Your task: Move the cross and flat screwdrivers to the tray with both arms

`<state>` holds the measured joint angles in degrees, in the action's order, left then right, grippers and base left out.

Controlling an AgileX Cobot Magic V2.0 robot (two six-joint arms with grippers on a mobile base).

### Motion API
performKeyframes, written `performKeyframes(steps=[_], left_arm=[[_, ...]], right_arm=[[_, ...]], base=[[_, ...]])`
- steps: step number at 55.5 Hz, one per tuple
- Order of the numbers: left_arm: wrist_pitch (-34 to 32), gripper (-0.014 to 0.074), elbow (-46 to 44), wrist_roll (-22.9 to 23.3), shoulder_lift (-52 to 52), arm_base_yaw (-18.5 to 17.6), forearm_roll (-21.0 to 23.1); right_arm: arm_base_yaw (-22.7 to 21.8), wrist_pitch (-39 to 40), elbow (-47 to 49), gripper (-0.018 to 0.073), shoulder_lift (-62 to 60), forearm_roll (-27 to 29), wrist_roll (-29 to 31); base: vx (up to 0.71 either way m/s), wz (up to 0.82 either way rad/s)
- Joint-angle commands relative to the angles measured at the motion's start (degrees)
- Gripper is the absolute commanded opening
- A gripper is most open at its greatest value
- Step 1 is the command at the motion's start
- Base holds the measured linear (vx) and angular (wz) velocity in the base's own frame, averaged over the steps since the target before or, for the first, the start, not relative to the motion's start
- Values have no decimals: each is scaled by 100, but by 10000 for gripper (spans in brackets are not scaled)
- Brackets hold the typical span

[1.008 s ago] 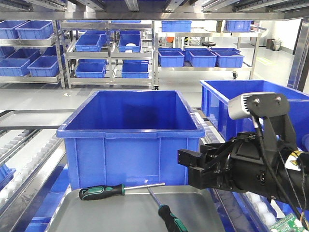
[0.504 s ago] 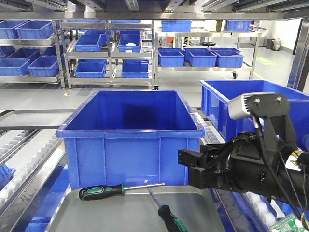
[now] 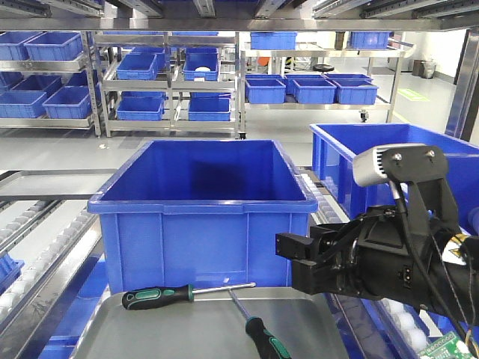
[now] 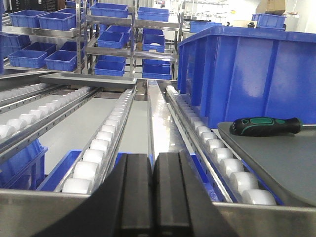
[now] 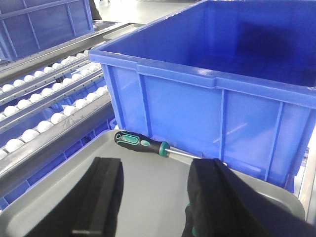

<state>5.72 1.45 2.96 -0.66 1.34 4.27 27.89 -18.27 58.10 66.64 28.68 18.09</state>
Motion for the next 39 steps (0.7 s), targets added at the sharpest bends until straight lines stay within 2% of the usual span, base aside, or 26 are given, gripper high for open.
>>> performKeyframes(steps=[1,9,17,21,30,34,39], left_arm=[[-447,-6,-145,51,-1,16,7],[-447,-6,-145,51,-1,16,7],[-447,-6,-145,51,-1,16,7],[-447,-6,-145,51,-1,16,7],[-447,-6,-145,51,-1,16,7],[-447,-6,-145,51,-1,16,7],[-447,-6,-145,51,-1,16,7]], right_arm=[[-7,361,190,383,-125,32,41],[-137,698,-218,347,-424,-311,-13],[-477,1594,-1591,214,-1641,-782,-738],[-832,1746,-2294,143,-2282,-1206,-1012],[-2056,1751,-3797,-13,-3884,-2122,-1355],[-2475,1789,-4347,-13,-4550,-2508,-1356],[-2706,1827,-4995,-12,-5299,-2816,-1545]], base=[[0,0],[0,0],[0,0],[0,0],[0,0],[0,0],[0,0]])
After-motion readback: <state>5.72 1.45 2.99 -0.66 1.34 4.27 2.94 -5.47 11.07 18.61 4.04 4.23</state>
